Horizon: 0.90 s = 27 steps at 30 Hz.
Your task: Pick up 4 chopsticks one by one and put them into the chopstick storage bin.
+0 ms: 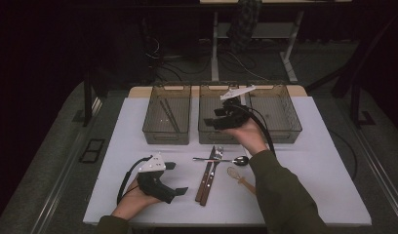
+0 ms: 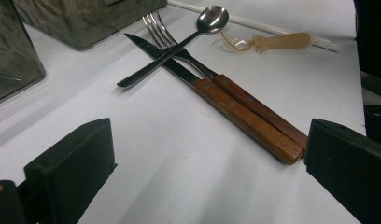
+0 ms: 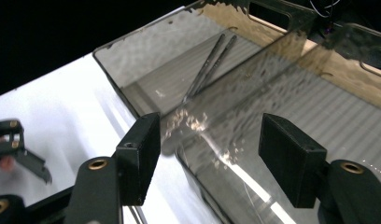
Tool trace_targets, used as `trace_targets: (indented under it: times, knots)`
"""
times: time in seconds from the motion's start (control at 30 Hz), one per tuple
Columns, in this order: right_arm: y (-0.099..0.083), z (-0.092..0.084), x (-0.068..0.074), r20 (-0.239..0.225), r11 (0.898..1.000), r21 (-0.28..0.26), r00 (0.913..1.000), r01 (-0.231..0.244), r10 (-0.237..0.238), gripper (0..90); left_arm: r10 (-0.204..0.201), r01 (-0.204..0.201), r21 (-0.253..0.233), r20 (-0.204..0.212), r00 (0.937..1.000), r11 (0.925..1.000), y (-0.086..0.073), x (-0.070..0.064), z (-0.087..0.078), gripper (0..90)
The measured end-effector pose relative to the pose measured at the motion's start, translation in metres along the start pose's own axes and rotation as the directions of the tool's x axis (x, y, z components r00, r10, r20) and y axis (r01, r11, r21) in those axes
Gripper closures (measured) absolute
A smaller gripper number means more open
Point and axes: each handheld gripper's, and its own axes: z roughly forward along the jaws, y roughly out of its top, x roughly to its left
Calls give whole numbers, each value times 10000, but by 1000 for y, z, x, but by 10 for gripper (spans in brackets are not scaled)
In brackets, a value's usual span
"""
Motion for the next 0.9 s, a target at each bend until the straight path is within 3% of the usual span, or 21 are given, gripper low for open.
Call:
trace_targets:
  times: [0.7, 0.9]
  knots:
    - [-76, -70, -27, 441, 9987, -267, 9980, -437, 449, 380, -122, 121, -27, -271, 9996, 9999, -1, 2, 0, 0]
    - [-101, -81, -25, 699, 9995, 91, 9971, -302, 295, 380, -174, 176, 67, -262, 9995, 9998, -1, 2, 2, 0]
